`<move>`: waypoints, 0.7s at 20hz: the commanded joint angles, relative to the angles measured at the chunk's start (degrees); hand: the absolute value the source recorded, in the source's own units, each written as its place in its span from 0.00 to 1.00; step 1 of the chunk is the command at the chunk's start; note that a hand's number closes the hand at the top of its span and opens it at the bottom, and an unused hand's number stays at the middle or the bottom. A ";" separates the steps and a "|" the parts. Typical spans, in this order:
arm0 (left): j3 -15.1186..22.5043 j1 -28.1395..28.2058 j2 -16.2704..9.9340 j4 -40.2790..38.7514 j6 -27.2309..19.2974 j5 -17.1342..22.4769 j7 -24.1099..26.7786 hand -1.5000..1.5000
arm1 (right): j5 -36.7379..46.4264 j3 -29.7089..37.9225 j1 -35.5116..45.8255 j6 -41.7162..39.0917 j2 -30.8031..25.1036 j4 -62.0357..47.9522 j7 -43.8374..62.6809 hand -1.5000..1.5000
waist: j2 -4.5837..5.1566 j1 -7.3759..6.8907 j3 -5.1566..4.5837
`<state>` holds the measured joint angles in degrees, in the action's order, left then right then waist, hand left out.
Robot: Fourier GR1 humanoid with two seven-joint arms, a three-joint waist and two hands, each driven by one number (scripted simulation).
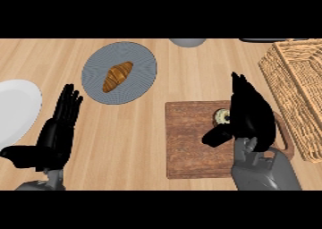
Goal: Pick the cupcake from the cutting board and place it in the basket
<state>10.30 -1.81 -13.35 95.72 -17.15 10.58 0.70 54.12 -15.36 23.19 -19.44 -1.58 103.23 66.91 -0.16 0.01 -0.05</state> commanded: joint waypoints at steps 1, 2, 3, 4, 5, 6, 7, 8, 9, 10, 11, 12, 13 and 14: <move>1.62 2.06 1.57 0.79 -0.65 -1.08 -0.30 0.50 | 3.56 0.96 -1.25 -1.55 0.70 -2.15 7.18 0.00 | 0.08 -0.10 0.03; -0.77 -1.13 0.70 -1.47 0.28 -0.04 -0.32 0.50 | 4.78 0.00 -2.10 0.37 1.51 -3.04 7.52 0.00 | 0.16 0.07 0.02; -1.10 0.87 0.26 0.47 0.45 -0.26 0.25 0.50 | 4.92 1.95 -2.24 0.17 1.52 -1.67 5.72 0.00 | 0.09 -0.07 0.03; -1.80 1.42 0.38 -3.60 3.64 1.27 4.90 0.50 | 3.78 2.58 2.67 0.48 1.52 -5.27 7.66 0.00 | 0.23 -0.37 -0.01; -3.77 -0.73 -0.81 -4.35 3.60 1.50 2.81 0.50 | 3.69 2.23 0.71 1.00 1.53 -4.73 6.50 0.00 | 0.20 -0.15 0.01; 0.39 -0.51 2.33 -1.73 -0.03 -1.75 1.18 0.50 | 4.57 -0.77 -4.01 2.26 1.54 -3.05 6.44 0.00 | 0.10 0.02 0.04; -0.87 -1.73 0.48 -1.84 1.96 -0.55 -0.61 0.50 | 3.69 2.94 1.30 -0.93 1.54 -3.99 7.68 0.00 | 0.13 -0.11 0.03; -0.90 0.97 0.72 0.58 1.04 -0.86 -0.55 0.50 | 2.86 3.09 0.23 -0.71 1.54 -3.90 7.06 0.00 | 0.08 -0.30 0.04; -1.92 1.03 0.36 -0.90 2.29 -0.41 1.28 0.50 | 3.62 -0.19 -1.85 1.00 1.55 -2.92 8.10 0.00 | 0.08 -0.22 0.03; 0.53 2.30 1.97 2.28 0.63 -1.53 -0.21 0.50 | 3.84 4.43 0.88 0.14 1.55 -6.40 5.42 0.00 | 0.10 -0.44 0.04; -1.13 1.41 1.85 -1.72 2.23 -0.96 3.21 0.50 | 4.13 1.08 -1.22 1.80 1.55 -6.33 6.20 0.00 | 0.15 -0.25 0.02; -0.70 1.35 1.64 0.00 1.26 -1.79 0.68 0.50 | 4.45 4.16 -0.41 2.79 1.55 -9.07 3.18 0.00 | 0.18 -0.34 0.04; -2.74 -0.93 0.99 -0.44 1.61 -0.68 -1.15 0.50 | 4.53 1.58 -3.39 1.32 1.56 -5.53 4.06 0.00 | 0.11 -0.04 0.04; -1.91 -0.98 1.81 -1.69 1.96 -0.97 0.05 0.50 | 4.40 -0.61 -1.77 7.17 1.56 -10.50 5.56 0.00 | 0.21 -0.38 0.04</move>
<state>8.92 -1.60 -12.05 94.97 -15.57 9.69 1.15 58.39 -13.16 21.05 -16.76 -0.51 96.70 63.73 -0.02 -0.23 -0.02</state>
